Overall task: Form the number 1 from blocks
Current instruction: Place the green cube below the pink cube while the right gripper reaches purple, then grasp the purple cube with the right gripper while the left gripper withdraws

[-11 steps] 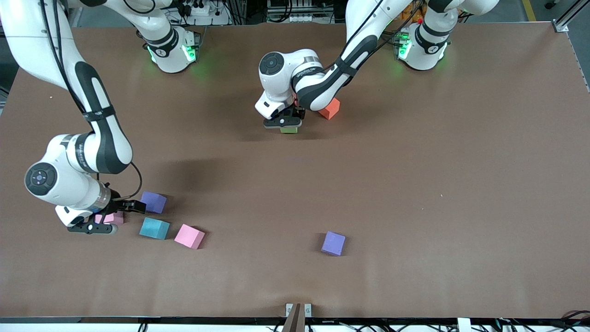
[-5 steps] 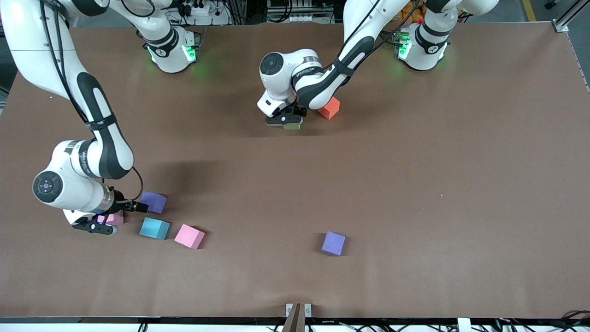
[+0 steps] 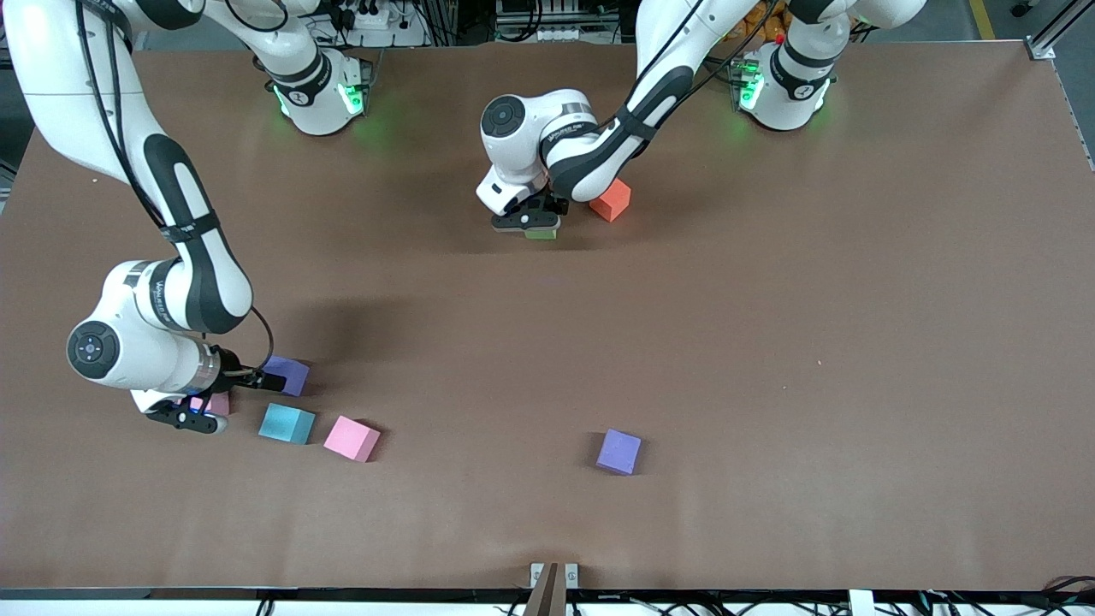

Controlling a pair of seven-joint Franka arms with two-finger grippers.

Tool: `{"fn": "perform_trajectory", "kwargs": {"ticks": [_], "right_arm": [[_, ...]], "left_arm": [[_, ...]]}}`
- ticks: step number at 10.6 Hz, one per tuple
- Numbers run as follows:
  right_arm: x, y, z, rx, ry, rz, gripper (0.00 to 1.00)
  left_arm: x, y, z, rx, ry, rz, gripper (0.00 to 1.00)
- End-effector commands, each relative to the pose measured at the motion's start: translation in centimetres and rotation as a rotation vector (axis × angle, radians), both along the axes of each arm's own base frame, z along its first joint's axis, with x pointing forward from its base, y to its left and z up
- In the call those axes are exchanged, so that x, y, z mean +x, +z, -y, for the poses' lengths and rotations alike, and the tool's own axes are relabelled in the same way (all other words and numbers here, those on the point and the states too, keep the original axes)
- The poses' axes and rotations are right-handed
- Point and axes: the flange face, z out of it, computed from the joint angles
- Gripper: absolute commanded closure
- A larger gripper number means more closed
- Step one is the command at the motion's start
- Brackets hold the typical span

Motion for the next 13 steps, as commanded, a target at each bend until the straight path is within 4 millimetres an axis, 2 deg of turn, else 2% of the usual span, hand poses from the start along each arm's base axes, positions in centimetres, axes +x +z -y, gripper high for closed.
{"fn": "perform_trajectory", "kwargs": {"ticks": [1,4,7,9,10,11,12,13], "right_arm": [[-0.2,-0.5,-0.8,0.029,-0.024,-0.014,0.00],[-0.3,-1.1,-1.9,0.029,-0.009,-0.017,0.01],[-0.5,-1.9,-2.0,0.024,0.024,-0.025,0.49],[-0.5,-1.8,-1.9,0.027,0.072,-0.021,0.86],[-0.5,-1.8,-1.8,0.028,0.083,-0.026,1.00],[-0.5,-0.8,-1.8,0.026,0.086,-0.031,1.00],[-0.5,1.0,-2.0,0.027,0.092,-0.038,1.00],[-0.5,3.0,-2.1,0.029,0.095,-0.040,1.00]], "left_arm": [[-0.4,0.5,0.5,-0.002,0.006,0.008,1.00],[-0.5,0.7,0.7,-0.010,0.003,0.009,1.00],[-1.1,0.8,0.9,-0.011,-0.006,0.007,1.00],[-1.1,0.9,1.1,-0.014,-0.008,0.008,1.00],[-1.2,0.8,1.1,-0.012,-0.008,0.006,1.00],[-1.6,0.8,1.2,-0.012,-0.013,0.005,0.87],[-1.5,0.7,1.1,-0.009,-0.026,0.005,0.01],[-1.9,0.7,1.3,-0.009,-0.023,0.006,0.00]]}}
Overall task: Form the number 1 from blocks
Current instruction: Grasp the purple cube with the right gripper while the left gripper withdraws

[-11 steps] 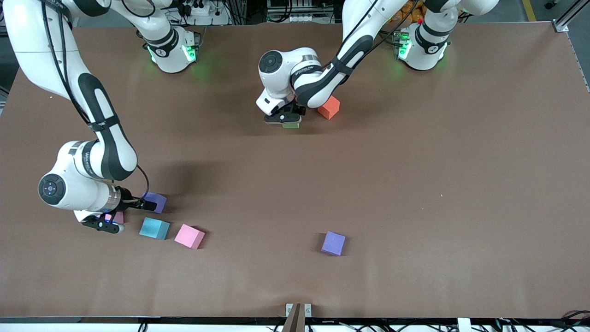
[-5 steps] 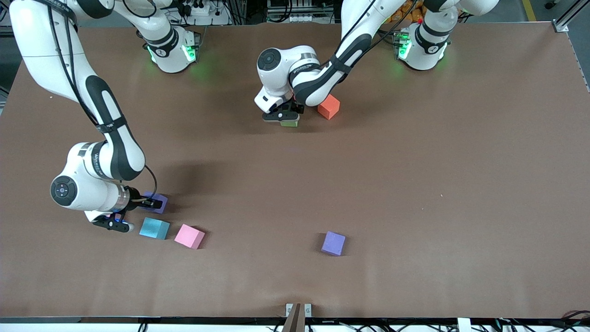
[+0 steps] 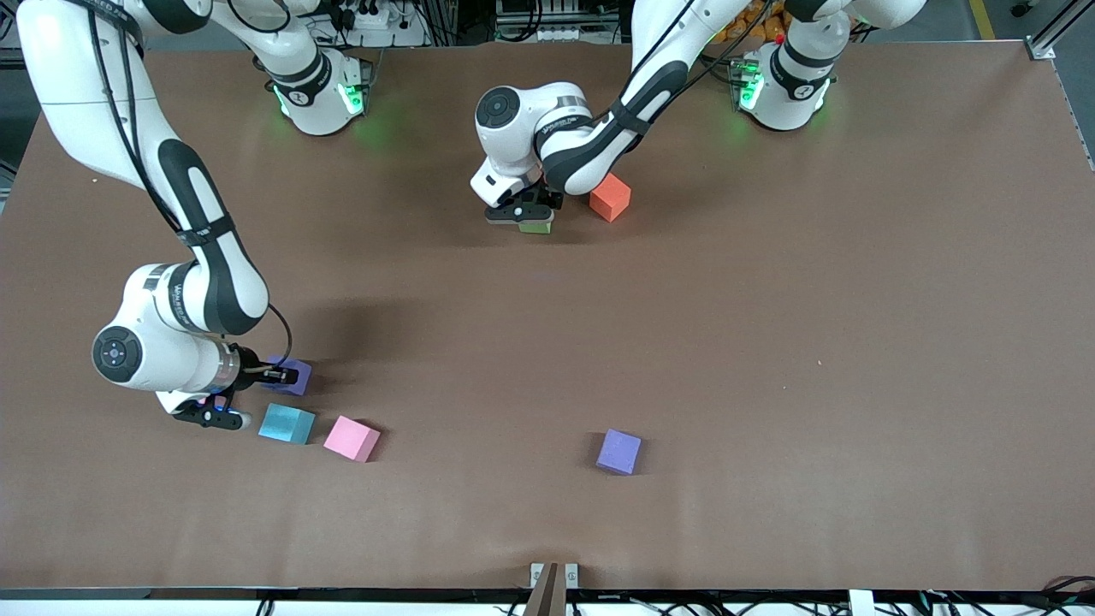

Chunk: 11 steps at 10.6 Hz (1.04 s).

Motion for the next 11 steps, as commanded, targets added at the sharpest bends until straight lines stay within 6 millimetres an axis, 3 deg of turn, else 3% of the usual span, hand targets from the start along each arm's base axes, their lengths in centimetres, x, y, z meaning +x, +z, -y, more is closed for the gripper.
{"fn": "perform_trajectory", "kwargs": {"ticks": [1,2,4,5,7,9,11], "right_arm": [[-0.3,5.1,-0.3,0.007,0.020,-0.007,1.00],[-0.3,6.6,-0.8,0.009,0.023,-0.009,1.00],[-0.4,9.1,-2.5,0.014,0.037,-0.025,1.00],[-0.4,10.1,-2.9,0.018,0.041,-0.030,1.00],[-0.4,11.3,-5.7,0.018,0.064,-0.046,1.00],[-0.9,11.6,-10.7,0.001,0.057,-0.052,1.00],[-2.9,11.3,-18.7,-0.018,0.106,-0.065,1.00]], "left_arm": [[-0.6,0.3,0.4,0.002,0.004,0.007,0.00],[-0.4,0.8,0.5,-0.005,0.006,0.013,0.00],[2.4,2.7,-0.4,-0.024,0.037,0.043,0.00],[5.6,3.9,-1.9,-0.031,0.075,0.067,0.00],[13.5,5.9,-6.0,-0.051,0.170,0.117,0.00],[21.1,7.2,-11.3,-0.059,0.242,0.163,0.00],[25.6,6.3,-14.9,-0.054,0.324,0.168,0.00]]}}
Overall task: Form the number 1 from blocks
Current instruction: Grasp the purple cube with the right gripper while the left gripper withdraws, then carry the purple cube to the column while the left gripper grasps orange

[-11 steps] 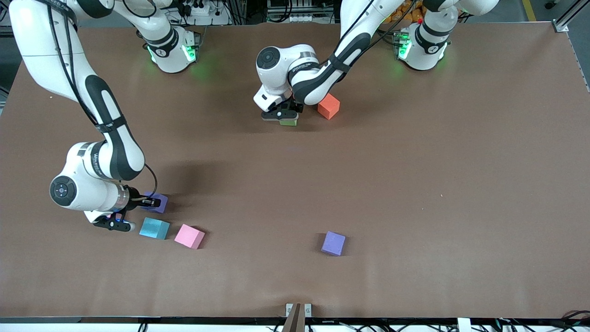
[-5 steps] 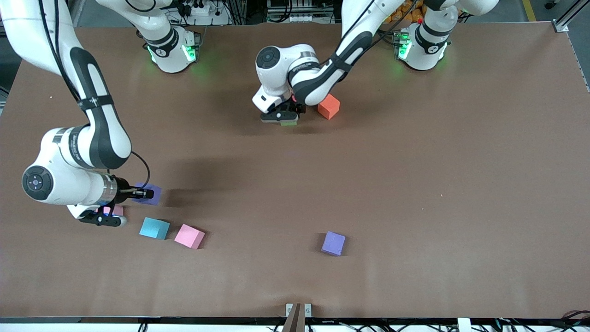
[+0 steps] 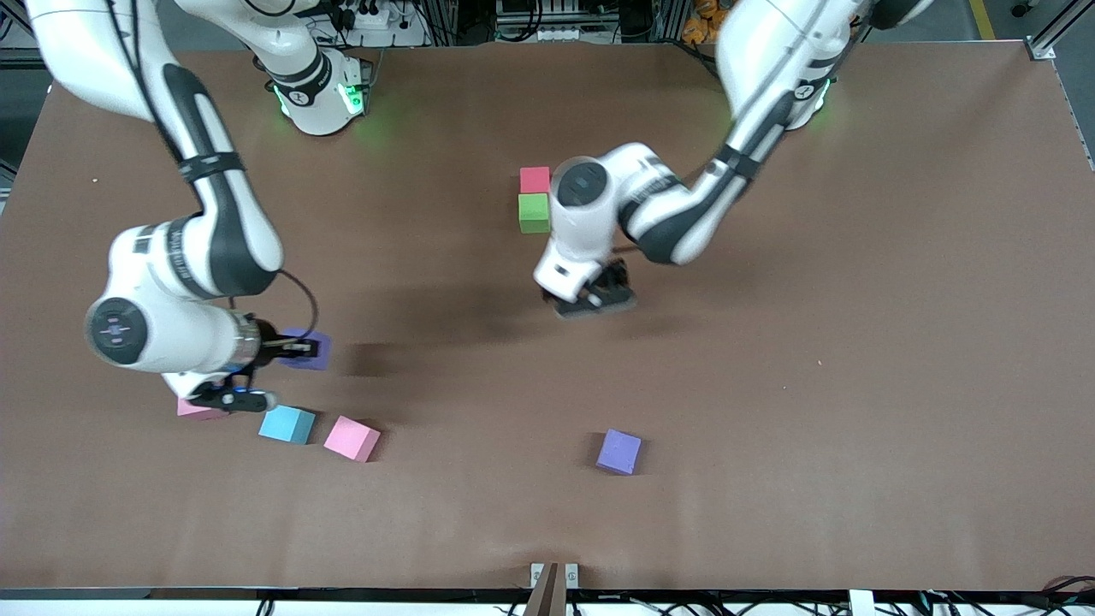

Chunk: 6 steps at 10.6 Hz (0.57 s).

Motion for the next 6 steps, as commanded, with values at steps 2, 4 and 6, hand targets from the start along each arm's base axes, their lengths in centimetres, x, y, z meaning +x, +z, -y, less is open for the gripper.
{"fn": "perform_trajectory", "kwargs": {"ticks": [2,4,6], "right_arm": [[-4.6,0.0,-13.3,-0.041,0.016,-0.020,1.00],[-9.0,-1.5,-20.8,-0.065,0.019,-0.012,1.00],[-13.5,-3.8,-26.4,-0.059,0.035,0.035,1.00]], "left_arm": [[5.0,-1.3,-3.8,0.035,0.080,0.033,0.00],[8.4,-1.5,-5.3,0.028,0.077,0.069,0.00],[10.9,-1.1,-6.6,-0.011,0.041,0.137,0.00]]}}
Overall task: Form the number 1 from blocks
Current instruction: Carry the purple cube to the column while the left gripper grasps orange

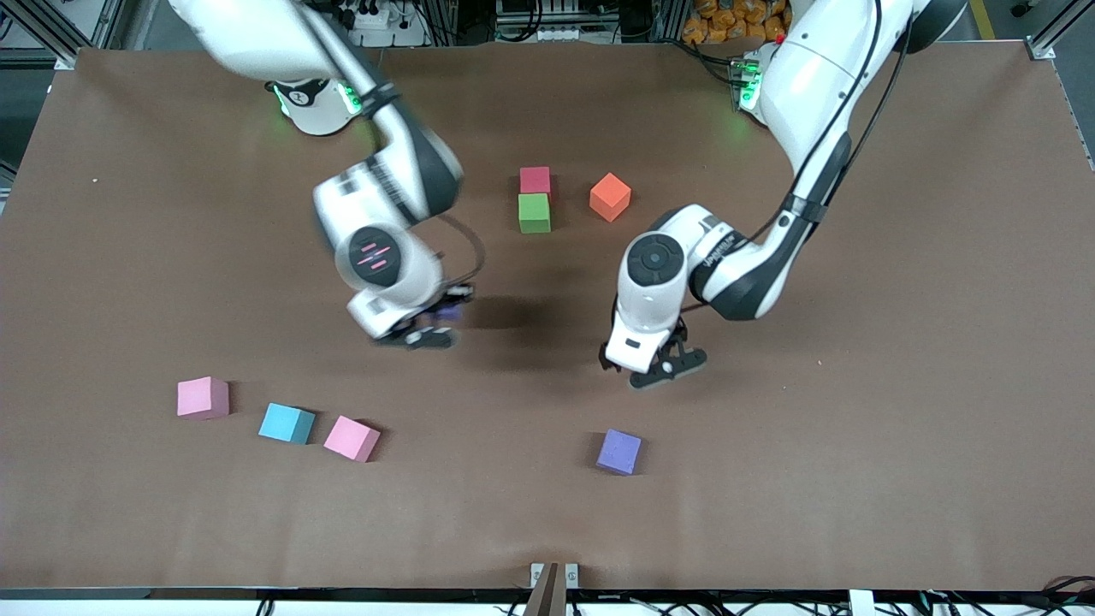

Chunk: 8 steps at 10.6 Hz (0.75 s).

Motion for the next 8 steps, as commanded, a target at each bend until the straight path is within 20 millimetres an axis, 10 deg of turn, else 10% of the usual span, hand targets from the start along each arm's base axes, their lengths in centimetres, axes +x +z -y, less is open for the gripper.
{"fn": "perform_trajectory", "kwargs": {"ticks": [1,8], "right_arm": [[-3.9,-2.6,-3.7,0.020,-0.002,0.047,1.00],[-10.5,-5.7,-9.6,0.035,0.056,0.023,1.00]], "left_arm": [[2.7,-0.1,-0.7,-0.030,-0.038,0.086,0.00],[-4.7,-1.2,0.2,0.039,0.136,-0.174,0.00]]}}
